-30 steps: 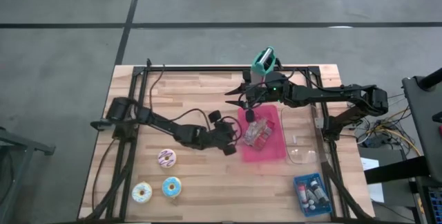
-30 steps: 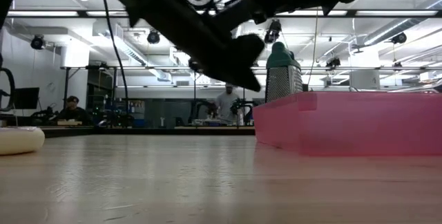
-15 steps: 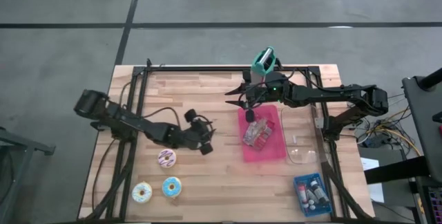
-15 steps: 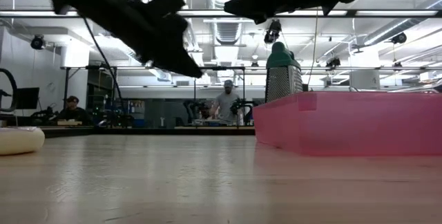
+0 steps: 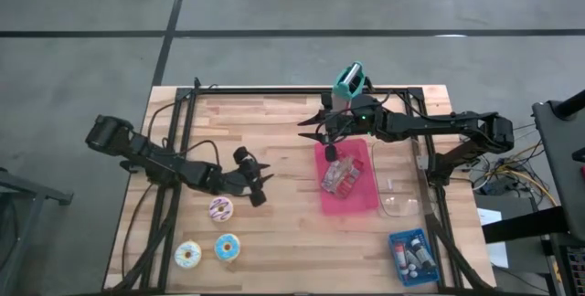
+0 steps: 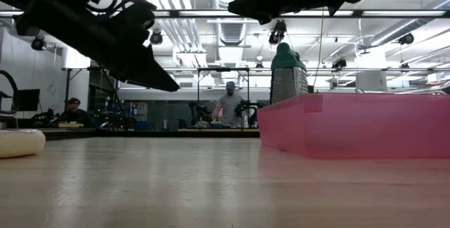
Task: Pick & Place Food Item
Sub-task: Put the purple donut into the transparent bin
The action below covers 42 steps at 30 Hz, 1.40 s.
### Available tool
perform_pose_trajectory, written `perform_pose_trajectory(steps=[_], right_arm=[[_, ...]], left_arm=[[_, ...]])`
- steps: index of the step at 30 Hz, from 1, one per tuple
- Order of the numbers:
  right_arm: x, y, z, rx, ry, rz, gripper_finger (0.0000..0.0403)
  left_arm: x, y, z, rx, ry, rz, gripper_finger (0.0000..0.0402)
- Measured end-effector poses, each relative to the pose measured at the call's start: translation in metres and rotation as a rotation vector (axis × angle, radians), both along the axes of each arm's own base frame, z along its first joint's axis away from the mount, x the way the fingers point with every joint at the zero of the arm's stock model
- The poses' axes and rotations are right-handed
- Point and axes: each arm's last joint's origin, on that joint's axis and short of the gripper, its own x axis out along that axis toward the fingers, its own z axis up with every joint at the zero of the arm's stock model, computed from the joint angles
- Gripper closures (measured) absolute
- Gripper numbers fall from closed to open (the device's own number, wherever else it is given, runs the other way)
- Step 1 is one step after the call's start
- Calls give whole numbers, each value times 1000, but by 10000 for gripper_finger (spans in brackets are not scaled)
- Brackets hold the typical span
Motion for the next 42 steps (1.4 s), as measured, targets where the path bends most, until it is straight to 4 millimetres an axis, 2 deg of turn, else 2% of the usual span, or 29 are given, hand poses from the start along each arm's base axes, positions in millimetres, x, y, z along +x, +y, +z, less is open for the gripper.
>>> perform_pose_trajectory(steps=[9, 14, 25, 32, 38, 42], right_arm=[[0, 0, 0, 0, 0, 0, 282], [0, 0, 0, 0, 0, 0, 282], [0, 0, 0, 0, 0, 0, 282], [0, 0, 0, 0, 0, 0, 282], [0, 0, 0, 0, 0, 0, 282], [0, 0, 0, 0, 0, 0, 282]], left_arm=[[1, -9, 5, -57, -33, -29, 248], [2, -18, 11, -131, -53, 41, 247], [-10, -53, 36, -255, 207, 260, 247], [-26, -76, 40, -398, 391, 374, 247], [-40, -94, 41, -557, 567, 350, 247], [-47, -96, 40, -602, 610, 435, 247]])
